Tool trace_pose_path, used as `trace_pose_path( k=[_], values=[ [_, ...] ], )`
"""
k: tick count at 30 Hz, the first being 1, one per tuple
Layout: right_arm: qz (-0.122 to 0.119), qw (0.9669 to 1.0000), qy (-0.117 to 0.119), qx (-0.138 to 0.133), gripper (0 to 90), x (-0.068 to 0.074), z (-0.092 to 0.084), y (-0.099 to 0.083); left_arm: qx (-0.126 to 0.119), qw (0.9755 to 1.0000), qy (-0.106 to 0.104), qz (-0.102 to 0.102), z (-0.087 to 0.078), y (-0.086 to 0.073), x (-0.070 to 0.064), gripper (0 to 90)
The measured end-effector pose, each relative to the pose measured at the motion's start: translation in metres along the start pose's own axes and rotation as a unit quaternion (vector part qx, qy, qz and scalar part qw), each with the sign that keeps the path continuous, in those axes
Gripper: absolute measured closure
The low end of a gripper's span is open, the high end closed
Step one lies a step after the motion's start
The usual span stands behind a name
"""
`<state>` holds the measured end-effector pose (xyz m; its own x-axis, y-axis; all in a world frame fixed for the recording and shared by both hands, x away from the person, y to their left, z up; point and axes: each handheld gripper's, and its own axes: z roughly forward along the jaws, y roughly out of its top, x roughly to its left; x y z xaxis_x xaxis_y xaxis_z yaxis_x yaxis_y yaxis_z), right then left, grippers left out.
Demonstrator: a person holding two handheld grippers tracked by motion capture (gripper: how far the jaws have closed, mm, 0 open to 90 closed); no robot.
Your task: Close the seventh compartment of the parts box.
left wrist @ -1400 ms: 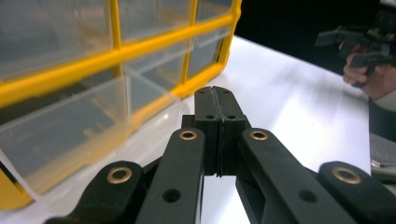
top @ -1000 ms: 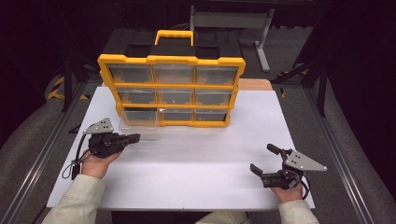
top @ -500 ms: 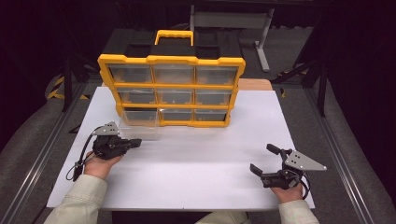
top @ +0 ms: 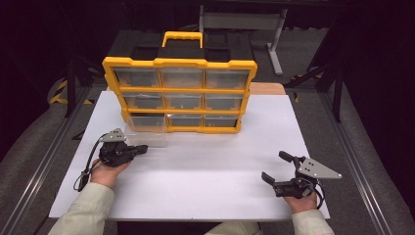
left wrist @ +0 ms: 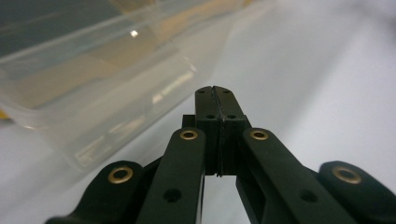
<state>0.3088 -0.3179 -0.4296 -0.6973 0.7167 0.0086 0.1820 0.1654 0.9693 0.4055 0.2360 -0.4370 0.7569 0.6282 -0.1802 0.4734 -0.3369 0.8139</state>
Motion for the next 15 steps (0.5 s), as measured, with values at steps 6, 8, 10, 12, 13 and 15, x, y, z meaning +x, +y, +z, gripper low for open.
trace_pose_path(
  k=[6, 8, 10, 12, 13, 15],
  values=[
    [0.001, 1.0, 0.0, 0.0, 1.2, 0.0, 0.0, 0.0, -0.007, 0.9998, 0.01, -0.017, 0.003, 0.0, 0.005, 89.5],
    [0.002, 1.0, 0.0, 0.002, 1.2, 0.0, 0.001, 0.0, -0.012, 0.9996, 0.011, -0.023, 0.004, 0.001, 0.008, 89.5],
    [0.001, 1.0, 0.0, 0.001, 1.2, 0.0, 0.001, 0.0, -0.02, 0.9993, 0.008, -0.032, 0.005, 0.002, 0.012, 89.5],
    [0.002, 1.0, 0.0, 0.001, 1.2, 0.0, 0.001, 0.0, -0.021, 0.9992, 0.011, -0.033, 0.005, 0.002, 0.012, 89.5],
    [0.002, 1.0, 0.0, 0.001, 1.2, 0.0, 0.001, 0.0, -0.02, 0.9992, 0.015, -0.032, 0.005, 0.003, 0.013, 89.5],
    [0.002, 1.0, 0.0, 0.001, 1.2, 0.0, 0.001, 0.0, -0.023, 0.999, 0.017, -0.035, 0.007, 0.004, 0.014, 89.5]
  ],
)
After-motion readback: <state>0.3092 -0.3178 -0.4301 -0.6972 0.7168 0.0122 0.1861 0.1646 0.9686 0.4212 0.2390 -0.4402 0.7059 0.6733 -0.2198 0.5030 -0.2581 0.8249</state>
